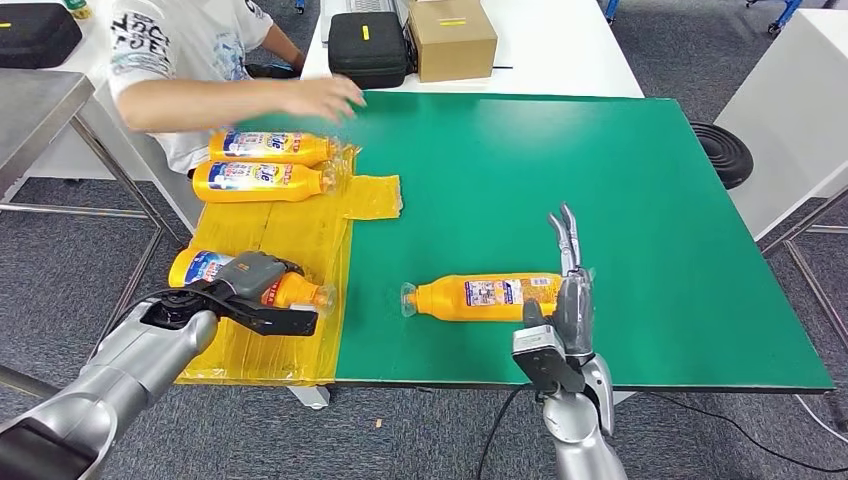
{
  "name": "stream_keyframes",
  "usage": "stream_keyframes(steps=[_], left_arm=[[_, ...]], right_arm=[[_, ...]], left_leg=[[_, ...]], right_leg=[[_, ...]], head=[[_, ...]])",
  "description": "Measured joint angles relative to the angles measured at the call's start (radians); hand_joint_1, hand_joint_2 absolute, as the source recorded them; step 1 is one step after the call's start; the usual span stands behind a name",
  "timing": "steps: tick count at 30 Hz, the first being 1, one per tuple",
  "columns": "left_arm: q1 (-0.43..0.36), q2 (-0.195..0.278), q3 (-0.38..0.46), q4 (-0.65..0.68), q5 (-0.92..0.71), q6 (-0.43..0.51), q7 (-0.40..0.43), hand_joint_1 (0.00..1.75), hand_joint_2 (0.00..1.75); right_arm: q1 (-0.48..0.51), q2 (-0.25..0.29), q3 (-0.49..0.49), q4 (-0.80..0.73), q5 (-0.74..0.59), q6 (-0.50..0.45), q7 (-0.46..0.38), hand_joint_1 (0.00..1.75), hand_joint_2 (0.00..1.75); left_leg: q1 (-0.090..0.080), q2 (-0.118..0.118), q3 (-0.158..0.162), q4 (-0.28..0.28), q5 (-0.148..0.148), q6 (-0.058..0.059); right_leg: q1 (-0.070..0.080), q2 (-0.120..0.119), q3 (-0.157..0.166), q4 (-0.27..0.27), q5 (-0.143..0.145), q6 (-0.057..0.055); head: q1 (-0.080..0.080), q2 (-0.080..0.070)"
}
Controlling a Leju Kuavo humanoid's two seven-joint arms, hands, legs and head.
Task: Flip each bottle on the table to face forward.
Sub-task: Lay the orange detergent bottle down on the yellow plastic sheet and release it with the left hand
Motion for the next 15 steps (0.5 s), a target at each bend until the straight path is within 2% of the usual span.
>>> stream_keyframes(steps=[8,15], left_arm=[[-0.021,-0.009,-0.022,0.035,0.049,-0.033,-0.020,1.75,1.75],[-0.065,-0.036,-0.032,0.092,0.128,-0.143,-0.076,1.75,1.75]], right_arm=[[0.000,0.000,-0.002,0.000,-0.011,-0.001,-0.002,0.00,0.00],[0.000,0.000,-0.004,0.000,-0.013,-0.010,-0.004,0.00,0.00]], left_leg=[[0.000,0.000,0.001,0.000,0.000,0.000],[0.000,-0.001,0.002,0.000,0.000,0.000]], right_leg=[[0.000,0.000,0.001,0.000,0.000,0.000],[0.000,0.000,0.002,0.000,0.000,0.000]], head=[[0.000,0.000],[0.000,0.000]])
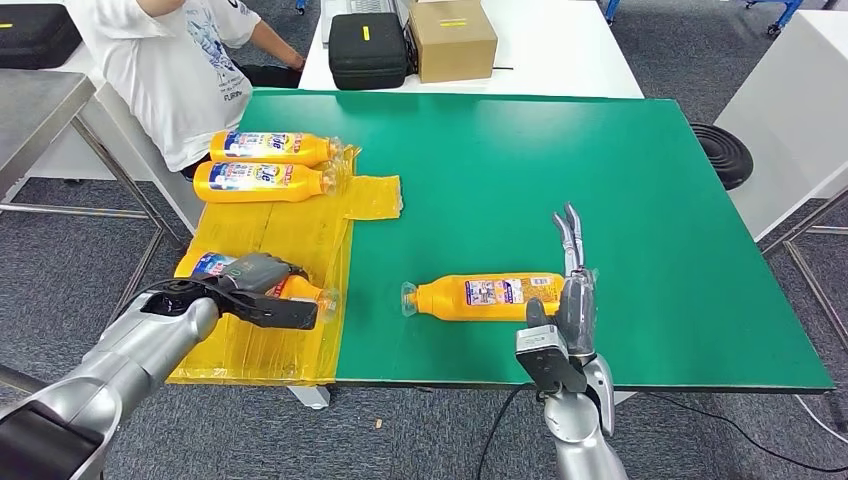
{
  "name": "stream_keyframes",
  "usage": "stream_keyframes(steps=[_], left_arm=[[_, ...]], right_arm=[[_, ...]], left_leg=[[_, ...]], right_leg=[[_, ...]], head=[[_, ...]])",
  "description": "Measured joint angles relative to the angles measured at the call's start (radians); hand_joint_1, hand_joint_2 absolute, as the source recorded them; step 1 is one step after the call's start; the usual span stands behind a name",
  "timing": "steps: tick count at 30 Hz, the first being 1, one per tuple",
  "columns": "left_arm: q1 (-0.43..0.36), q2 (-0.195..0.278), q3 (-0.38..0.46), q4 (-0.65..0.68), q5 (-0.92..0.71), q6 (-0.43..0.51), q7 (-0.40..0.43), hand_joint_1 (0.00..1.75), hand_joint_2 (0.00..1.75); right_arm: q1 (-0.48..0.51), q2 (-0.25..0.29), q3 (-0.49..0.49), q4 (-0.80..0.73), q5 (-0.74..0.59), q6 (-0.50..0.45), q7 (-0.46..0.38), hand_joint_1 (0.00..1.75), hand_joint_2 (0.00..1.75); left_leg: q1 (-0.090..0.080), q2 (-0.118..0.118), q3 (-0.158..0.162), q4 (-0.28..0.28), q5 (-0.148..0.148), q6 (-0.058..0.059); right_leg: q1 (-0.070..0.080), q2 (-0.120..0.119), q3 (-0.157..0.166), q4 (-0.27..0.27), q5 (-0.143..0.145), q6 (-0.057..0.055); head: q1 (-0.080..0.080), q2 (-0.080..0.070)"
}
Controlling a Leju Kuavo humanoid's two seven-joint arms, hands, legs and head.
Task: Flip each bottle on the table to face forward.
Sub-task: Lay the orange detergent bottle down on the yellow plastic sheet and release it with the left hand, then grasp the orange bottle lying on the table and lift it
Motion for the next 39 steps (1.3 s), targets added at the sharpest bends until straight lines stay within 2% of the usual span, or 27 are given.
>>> stream_keyframes(steps=[6,9,12,13,16,19,39], left_arm=[[-0.023,-0.015,-0.009,0.033,0.020,-0.038,-0.022,1.72,1.75],[-0.033,-0.023,-0.020,0.048,0.028,-0.057,-0.031,1.54,1.75],[-0.038,-0.033,-0.033,0.061,0.032,-0.066,-0.036,1.13,1.75],[-0.039,-0.036,-0.036,0.064,0.032,-0.066,-0.037,0.89,1.75],[-0.039,-0.042,-0.047,0.073,0.036,-0.064,-0.041,0.28,1.75],[-0.040,-0.045,-0.056,0.079,0.042,-0.060,-0.045,0.08,1.75],[-0.041,-0.063,-0.077,0.093,0.053,-0.060,-0.047,0.07,1.75]], right_arm=[[0.008,0.000,-0.003,0.000,-0.001,-0.008,-0.001,0.00,0.00],[0.015,0.000,-0.005,0.000,-0.001,-0.012,-0.003,0.00,0.00],[0.022,0.000,-0.006,0.000,-0.001,-0.017,-0.004,0.00,0.00],[0.025,0.000,-0.006,0.000,0.000,-0.018,-0.005,0.00,0.00],[0.035,0.000,-0.006,0.000,0.000,-0.019,-0.007,0.00,0.00],[0.042,0.000,-0.007,-0.001,0.001,-0.019,-0.007,0.00,0.00],[0.054,0.000,-0.015,-0.014,0.002,-0.019,-0.007,0.00,0.00]], left_leg=[[0.000,0.000,0.001,0.000,0.000,0.000],[0.000,0.000,0.002,0.000,0.000,0.000],[0.000,0.000,0.002,0.000,0.000,0.000],[0.000,0.000,0.002,0.000,0.000,0.000],[0.000,0.000,0.002,0.000,0.000,0.000],[0.000,0.000,0.003,0.000,0.000,0.000],[0.000,0.000,0.004,0.000,0.000,0.000]], right_leg=[[0.000,0.000,0.001,0.000,0.000,0.000],[0.000,0.000,0.002,0.000,0.000,0.000],[0.000,0.000,0.002,0.000,0.000,0.000],[0.000,0.000,0.002,0.000,0.000,0.000],[0.000,0.000,0.002,0.000,0.000,0.000],[0.000,0.000,0.003,0.000,0.000,0.000],[0.000,0.000,0.004,0.000,0.000,0.000]], head=[[0.000,0.000],[0.000,0.000],[0.000,0.000],[0.000,0.000],[0.000,0.000],[0.000,0.000],[0.000,0.000]])
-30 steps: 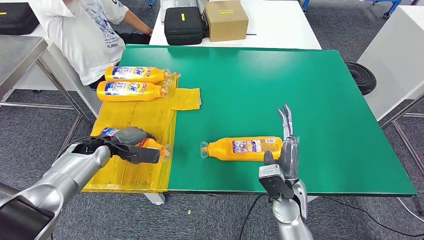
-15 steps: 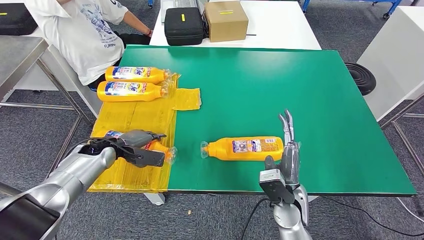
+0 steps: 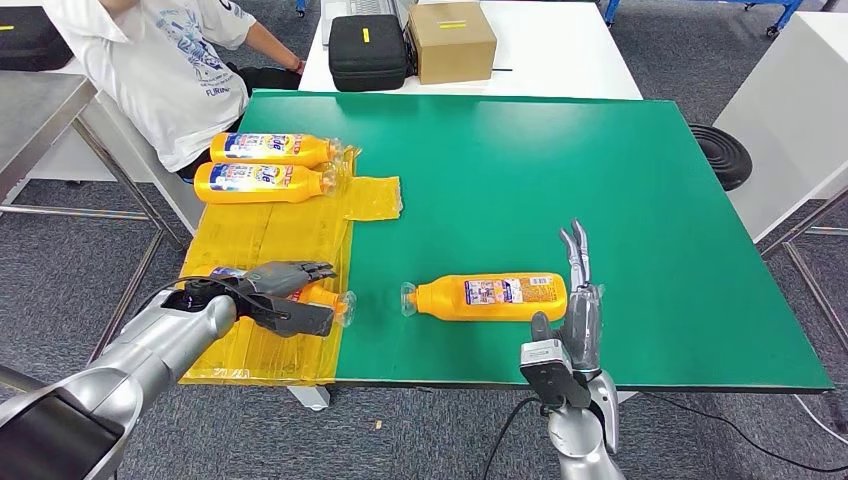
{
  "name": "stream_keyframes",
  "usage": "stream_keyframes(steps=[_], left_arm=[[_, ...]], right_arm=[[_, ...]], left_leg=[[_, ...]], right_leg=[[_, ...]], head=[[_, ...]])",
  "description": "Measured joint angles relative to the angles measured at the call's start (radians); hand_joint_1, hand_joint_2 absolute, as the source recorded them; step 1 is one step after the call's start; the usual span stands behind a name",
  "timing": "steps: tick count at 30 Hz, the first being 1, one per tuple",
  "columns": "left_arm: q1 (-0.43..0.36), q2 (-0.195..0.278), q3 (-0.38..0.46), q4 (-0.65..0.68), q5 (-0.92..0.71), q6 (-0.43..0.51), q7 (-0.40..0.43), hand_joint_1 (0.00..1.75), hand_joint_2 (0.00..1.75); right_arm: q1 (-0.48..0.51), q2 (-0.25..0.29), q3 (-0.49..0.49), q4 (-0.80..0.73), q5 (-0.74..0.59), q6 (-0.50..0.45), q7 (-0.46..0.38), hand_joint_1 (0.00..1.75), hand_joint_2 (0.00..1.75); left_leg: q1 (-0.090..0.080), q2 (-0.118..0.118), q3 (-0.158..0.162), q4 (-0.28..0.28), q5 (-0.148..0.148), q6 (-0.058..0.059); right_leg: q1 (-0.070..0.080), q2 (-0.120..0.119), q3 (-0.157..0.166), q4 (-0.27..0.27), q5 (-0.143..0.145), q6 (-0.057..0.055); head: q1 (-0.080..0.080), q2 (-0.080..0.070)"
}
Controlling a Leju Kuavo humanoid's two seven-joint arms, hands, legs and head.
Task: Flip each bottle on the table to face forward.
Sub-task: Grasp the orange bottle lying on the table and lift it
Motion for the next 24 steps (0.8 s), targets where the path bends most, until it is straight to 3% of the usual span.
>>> stream_keyframes(steps=[14,18,24], left_arm=[[0.000,-0.002,-0.004,0.001,0.005,0.000,0.000,0.00,1.75],[-0.002,-0.002,-0.008,0.001,0.010,0.001,0.000,0.00,0.00],[-0.008,0.032,-0.016,-0.043,0.057,-0.021,-0.008,0.00,0.00]], right_arm=[[0.003,0.000,-0.001,0.000,0.000,0.000,0.000,0.00,0.00],[0.003,0.000,-0.001,0.000,0.000,0.000,0.001,0.00,0.00],[0.004,0.000,-0.005,0.000,-0.006,0.000,0.001,0.00,0.00]], left_leg=[[0.000,0.000,0.000,0.000,0.000,0.000],[0.000,0.000,0.000,0.000,0.000,0.000],[0.000,0.000,0.000,0.000,0.000,0.000]], right_leg=[[0.000,0.000,0.000,0.000,0.000,0.000],[0.000,0.000,0.000,0.000,0.000,0.000],[0.000,0.000,0.000,0.000,0.000,0.000]], head=[[0.000,0.000],[0.000,0.000],[0.000,0.000]])
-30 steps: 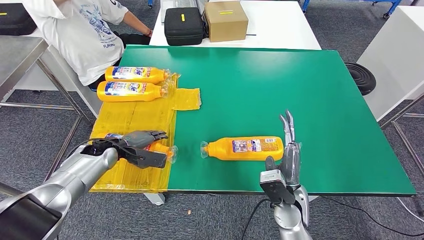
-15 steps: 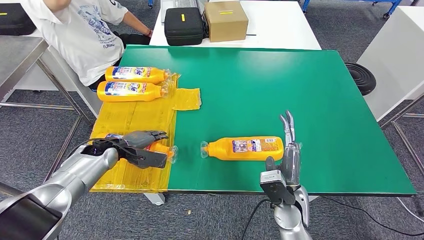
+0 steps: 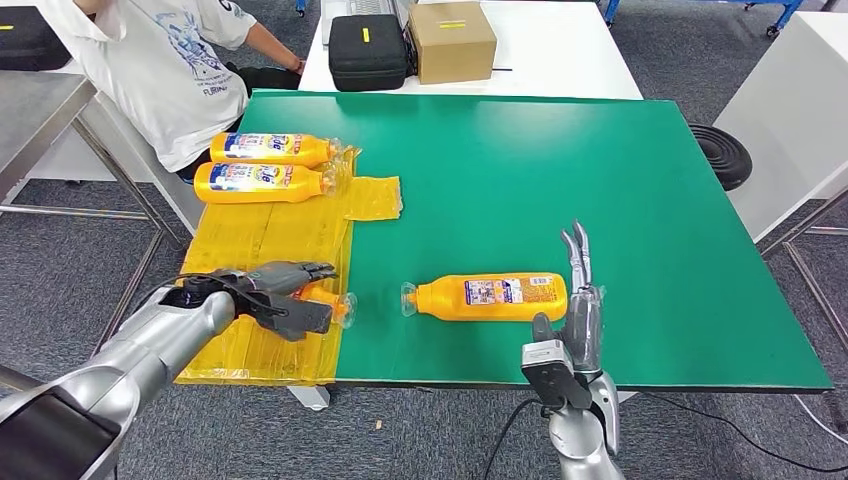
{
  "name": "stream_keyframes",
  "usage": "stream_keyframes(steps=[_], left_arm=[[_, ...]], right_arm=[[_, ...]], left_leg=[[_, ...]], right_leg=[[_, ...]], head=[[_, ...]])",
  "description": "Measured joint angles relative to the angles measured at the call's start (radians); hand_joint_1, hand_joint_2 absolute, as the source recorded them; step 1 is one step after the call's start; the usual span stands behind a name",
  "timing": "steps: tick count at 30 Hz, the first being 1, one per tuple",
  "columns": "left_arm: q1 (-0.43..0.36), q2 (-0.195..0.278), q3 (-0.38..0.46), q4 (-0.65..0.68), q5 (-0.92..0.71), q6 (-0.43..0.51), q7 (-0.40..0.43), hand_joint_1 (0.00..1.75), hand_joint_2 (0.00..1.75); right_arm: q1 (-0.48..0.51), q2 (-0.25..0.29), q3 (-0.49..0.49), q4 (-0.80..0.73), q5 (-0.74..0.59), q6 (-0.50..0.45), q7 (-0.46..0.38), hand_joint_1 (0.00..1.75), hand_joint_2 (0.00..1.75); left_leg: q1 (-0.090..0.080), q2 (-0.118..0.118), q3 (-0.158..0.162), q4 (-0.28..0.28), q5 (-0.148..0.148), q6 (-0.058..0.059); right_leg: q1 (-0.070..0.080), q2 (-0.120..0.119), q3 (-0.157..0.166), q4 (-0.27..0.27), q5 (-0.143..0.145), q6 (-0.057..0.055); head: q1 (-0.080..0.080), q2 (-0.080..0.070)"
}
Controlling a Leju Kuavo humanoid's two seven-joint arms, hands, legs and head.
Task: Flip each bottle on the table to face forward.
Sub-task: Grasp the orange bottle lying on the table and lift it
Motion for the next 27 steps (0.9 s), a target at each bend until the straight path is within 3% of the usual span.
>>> stream_keyframes(steps=[9,27], left_arm=[[0.007,0.057,-0.023,-0.090,0.034,-0.022,0.023,0.00,0.00],[0.012,0.095,-0.071,-0.143,0.053,-0.037,0.020,0.00,0.00]], right_arm=[[-0.001,0.000,-0.001,0.000,-0.009,0.000,0.000,0.00,0.00],[-0.001,0.000,-0.005,-0.002,-0.014,0.000,0.006,0.00,0.00]], left_leg=[[0.000,0.000,-0.001,0.000,0.000,0.000],[0.000,0.000,-0.001,0.000,0.000,0.000]], right_leg=[[0.000,0.000,-0.001,0.000,0.000,0.000],[0.000,0.000,-0.001,0.000,0.000,0.000]], head=[[0.000,0.000],[0.000,0.000]])
